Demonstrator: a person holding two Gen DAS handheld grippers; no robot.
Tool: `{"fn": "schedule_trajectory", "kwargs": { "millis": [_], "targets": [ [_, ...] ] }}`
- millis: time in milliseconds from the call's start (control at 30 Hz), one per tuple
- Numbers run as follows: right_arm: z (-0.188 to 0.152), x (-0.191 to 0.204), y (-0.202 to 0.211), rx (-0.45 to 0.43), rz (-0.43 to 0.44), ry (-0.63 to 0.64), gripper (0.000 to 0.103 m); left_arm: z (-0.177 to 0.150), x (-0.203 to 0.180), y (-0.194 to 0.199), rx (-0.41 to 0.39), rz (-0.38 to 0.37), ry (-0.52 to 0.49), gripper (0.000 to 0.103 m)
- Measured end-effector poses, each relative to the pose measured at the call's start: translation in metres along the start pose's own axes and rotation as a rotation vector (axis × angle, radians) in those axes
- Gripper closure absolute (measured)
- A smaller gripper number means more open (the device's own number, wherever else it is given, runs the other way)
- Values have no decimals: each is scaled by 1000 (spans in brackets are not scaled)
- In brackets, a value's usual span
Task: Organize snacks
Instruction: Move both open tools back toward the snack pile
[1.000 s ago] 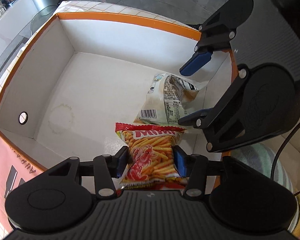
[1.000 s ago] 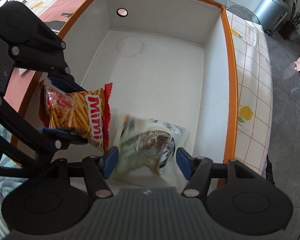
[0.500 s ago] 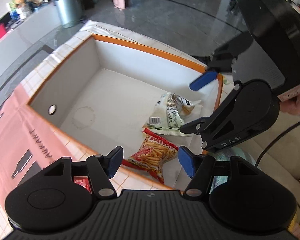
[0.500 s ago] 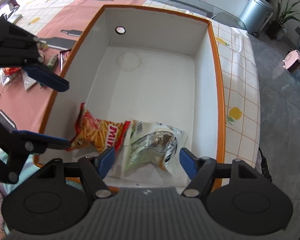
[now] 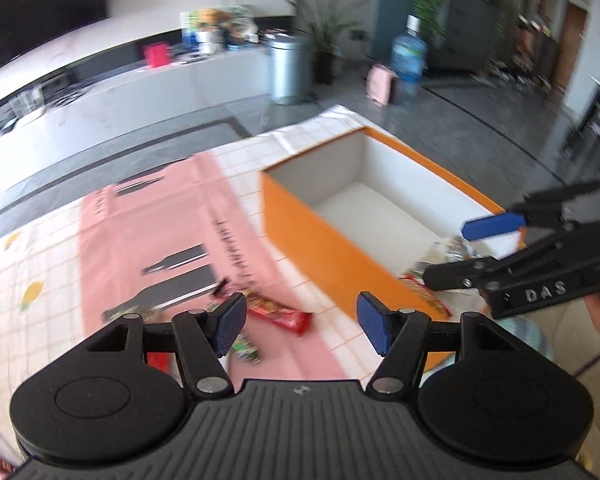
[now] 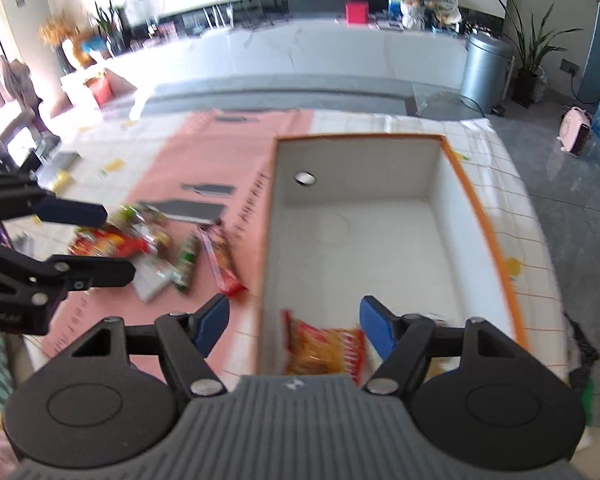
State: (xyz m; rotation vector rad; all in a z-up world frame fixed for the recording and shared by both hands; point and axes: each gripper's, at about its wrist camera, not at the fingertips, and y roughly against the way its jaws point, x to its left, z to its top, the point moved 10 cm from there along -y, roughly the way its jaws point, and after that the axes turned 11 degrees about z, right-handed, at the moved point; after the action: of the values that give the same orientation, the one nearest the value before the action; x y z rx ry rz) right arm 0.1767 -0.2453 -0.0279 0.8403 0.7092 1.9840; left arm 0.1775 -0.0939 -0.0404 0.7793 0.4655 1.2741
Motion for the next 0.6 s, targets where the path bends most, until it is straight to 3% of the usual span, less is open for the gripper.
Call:
{"fn": "schedule_trajectory", "kwargs": {
  "millis": [300, 600],
  "targets": [
    [-17, 78, -42, -151, 29, 47, 32, -59, 83, 10, -33, 140, 178, 29],
    [-50, 90, -113, -120, -97, 58, 34, -122, 126, -3, -23, 200, 292, 29]
  ]
}}
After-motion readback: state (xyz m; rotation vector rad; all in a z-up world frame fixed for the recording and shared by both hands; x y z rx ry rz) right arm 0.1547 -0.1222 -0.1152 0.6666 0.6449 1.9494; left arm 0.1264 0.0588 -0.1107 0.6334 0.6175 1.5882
